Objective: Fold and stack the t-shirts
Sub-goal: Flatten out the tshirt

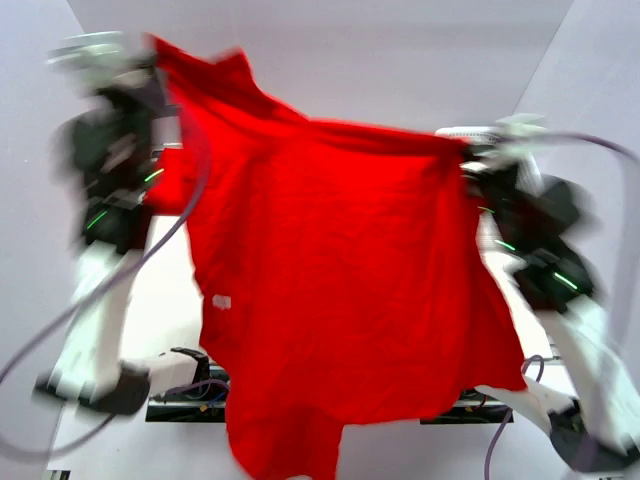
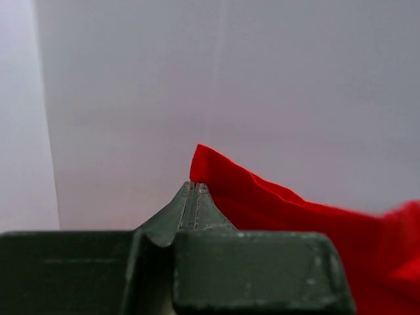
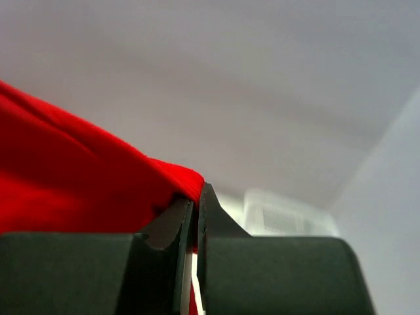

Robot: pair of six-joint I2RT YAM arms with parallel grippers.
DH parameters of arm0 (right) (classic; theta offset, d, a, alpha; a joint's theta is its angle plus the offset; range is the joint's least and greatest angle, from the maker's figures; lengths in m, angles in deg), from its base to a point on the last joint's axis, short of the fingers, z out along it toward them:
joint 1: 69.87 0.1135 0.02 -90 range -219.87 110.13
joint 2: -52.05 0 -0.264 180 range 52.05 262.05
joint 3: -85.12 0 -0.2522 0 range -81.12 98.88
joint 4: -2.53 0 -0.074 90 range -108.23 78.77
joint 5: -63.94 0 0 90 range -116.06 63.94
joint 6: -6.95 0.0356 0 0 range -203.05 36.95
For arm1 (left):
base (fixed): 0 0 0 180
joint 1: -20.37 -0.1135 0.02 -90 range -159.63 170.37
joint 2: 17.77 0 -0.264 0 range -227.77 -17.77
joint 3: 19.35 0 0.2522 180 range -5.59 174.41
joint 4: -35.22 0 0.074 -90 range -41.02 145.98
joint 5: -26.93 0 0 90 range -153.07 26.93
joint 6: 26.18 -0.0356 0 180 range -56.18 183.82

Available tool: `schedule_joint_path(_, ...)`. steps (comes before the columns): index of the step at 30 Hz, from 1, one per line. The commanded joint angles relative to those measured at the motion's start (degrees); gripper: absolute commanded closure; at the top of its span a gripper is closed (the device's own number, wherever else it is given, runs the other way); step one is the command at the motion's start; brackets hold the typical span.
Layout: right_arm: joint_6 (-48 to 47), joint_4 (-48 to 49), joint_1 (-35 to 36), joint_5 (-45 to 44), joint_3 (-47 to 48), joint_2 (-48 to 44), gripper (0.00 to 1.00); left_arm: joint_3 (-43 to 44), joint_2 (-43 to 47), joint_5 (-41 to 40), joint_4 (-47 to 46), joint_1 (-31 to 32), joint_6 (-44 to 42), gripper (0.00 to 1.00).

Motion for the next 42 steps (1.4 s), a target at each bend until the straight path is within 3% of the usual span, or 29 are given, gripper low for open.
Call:
schedule_joint_path(1,4.4,9.4,-0.6,-16.5,-11.0,9.4,1.00,-10.1,-11.8,-5.9,-2.6,-0.8,0.8,1.00)
schedule_joint_path(3,8.1,13.8,-1.5,-17.7,-17.7,13.9,1.00,-13.7,-17.9,-7.3,-4.0,-0.8,1.6,1.00)
schedule_joint_path(4,10.5,14.8,-2.4,-17.4,-18.5,22.4,1.00,-13.7,-25.8,-7.3,-4.0,-0.8,1.6,1.00)
schedule_joint_path(6,12.6,15.2,-3.5,-13.6,-18.7,28.8,0.83,-10.9,-35.1,-7.9,-3.0,-1.4,2.1,1.00)
schedule_joint_path(7,13.6,15.0,-4.2,-13.1,-17.8,35.5,0.70,-7.7,-40.2,-8.8,-1.2,-1.4,3.2,1.00)
schedule_joint_path(8,13.6,14.6,-4.6,-10.5,-12.8,42.1,0.42,1.6,-45.8,-10.2,5.0,-1.4,3.9,0.90)
schedule_joint_path(9,13.4,13.8,-4.8,-10.7,-10.4,48.3,0.21,7.4,-56.3,-10.2,8.8,-2.0,3.9,0.85)
schedule_joint_path(10,14.3,9.1,-5.4,-11.2,-7.7,50.8,0.11,13.8,-61.2,-10.2,13.1,-2.1,4.8,0.72)
schedule_joint_path(11,14.9,7.3,-5.5,-10.5,0.2,53.1,0.10,24.4,-65.1,-8.8,19.4,-2.1,4.8,0.56)
schedule_joint_path(12,15.0,5.2,-5.5,-10.0,1.3,57.0,0.10,27.9,-68.2,-8.3,21.3,-2.1,4.8,0.49)
schedule_joint_path(13,14.7,5.4,-5.7,-9.2,2.2,57.5,0.10,29.6,-70.7,-5.9,21.8,-2.1,4.2,0.34)
schedule_joint_path(14,14.5,6.4,-6.1,-8.2,2.6,57.6,0.10,27.9,-70.2,-5.1,19.5,-2.1,4.2,0.01)
schedule_joint_path(17,13.3,7.2,-6.4,-6.4,2.1,56.4,0.10,19.7,-65.5,1.4,13.4,-2.1,4.2,0.00)
schedule_joint_path(21,13.8,4.7,-6.7,-4.4,2.1,55.7,0.10,18.3,-64.0,3.5,15.3,-2.1,4.8,0.00)
schedule_joint_path(24,16.5,2.2,-7.0,-2.6,0.7,55.2,0.10,11.6,-58.9,5.6,15.0,-2.1,6.6,0.00)
schedule_joint_path(28,19.8,-1.3,-7.1,-2.5,-1.8,53.3,0.10,-3.6,-51.3,3.7,13.2,-2.1,8.4,0.00)
schedule_joint_path(32,23.1,-2.9,-7.6,1.2,-7.3,51.7,0.10,-13.7,-42.9,5.0,17.0,-0.8,11.7,0.00)
schedule_joint_path(36,25.9,-3.3,-7.9,2.8,-10.9,51.8,0.10,-23.7,-41.4,9.2,19.0,-0.8,14.0,0.00)
schedule_joint_path(42,28.8,-2.2,-8.2,5.7,-14.0,52.6,0.10,-26.3,-45.0,8.6,22.4,-0.8,17.8,0.00)
